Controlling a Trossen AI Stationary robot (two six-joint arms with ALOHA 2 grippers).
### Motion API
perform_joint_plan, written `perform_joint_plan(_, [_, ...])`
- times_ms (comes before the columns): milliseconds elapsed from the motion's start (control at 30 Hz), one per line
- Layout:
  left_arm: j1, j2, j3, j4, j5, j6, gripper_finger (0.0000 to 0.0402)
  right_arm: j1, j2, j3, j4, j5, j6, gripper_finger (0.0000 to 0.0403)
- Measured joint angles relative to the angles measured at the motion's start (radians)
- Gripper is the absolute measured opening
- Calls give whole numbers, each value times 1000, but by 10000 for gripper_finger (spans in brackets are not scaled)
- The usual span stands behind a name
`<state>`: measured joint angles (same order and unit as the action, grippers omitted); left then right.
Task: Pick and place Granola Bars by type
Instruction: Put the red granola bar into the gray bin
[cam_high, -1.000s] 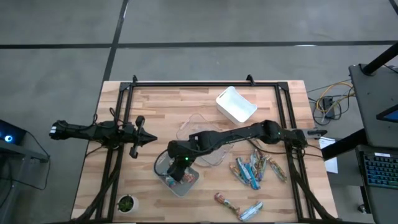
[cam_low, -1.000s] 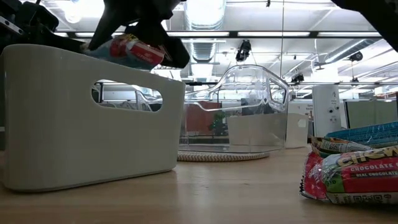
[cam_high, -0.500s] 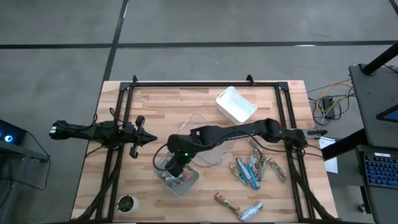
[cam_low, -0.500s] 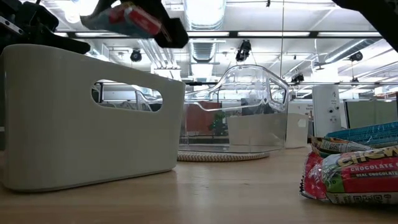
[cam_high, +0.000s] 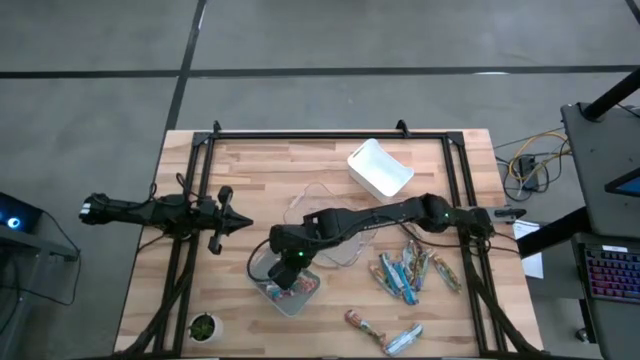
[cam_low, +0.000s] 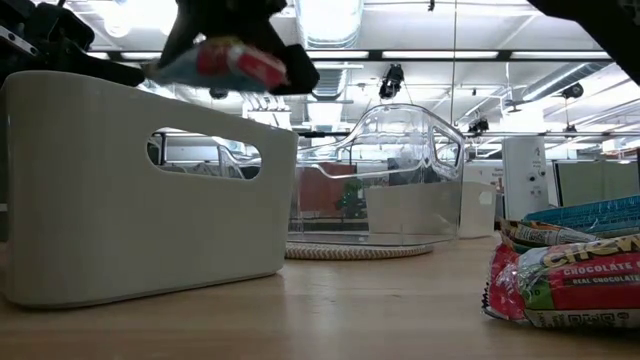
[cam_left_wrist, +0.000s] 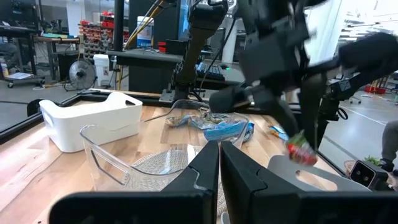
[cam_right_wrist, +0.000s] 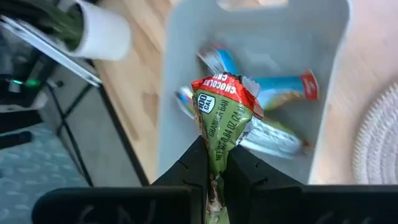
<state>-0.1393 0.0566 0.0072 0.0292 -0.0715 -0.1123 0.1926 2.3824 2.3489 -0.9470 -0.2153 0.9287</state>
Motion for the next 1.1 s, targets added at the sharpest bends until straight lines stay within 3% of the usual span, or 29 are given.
perform_joint_plan(300, [0, 0, 0, 0, 0, 0, 0, 6, 16, 0, 9, -21, 14, 22])
perform_joint_plan(733, [0, 0, 0, 0, 0, 0, 0, 2, 16, 0, 13, 60, -12, 25])
perform_joint_plan(867, [0, 0, 0, 0, 0, 0, 0, 1, 16, -2, 13, 66, -20, 56])
perform_joint_plan(1100, [0, 0, 0, 0, 0, 0, 0, 1, 16, -3, 13, 77, -5, 150])
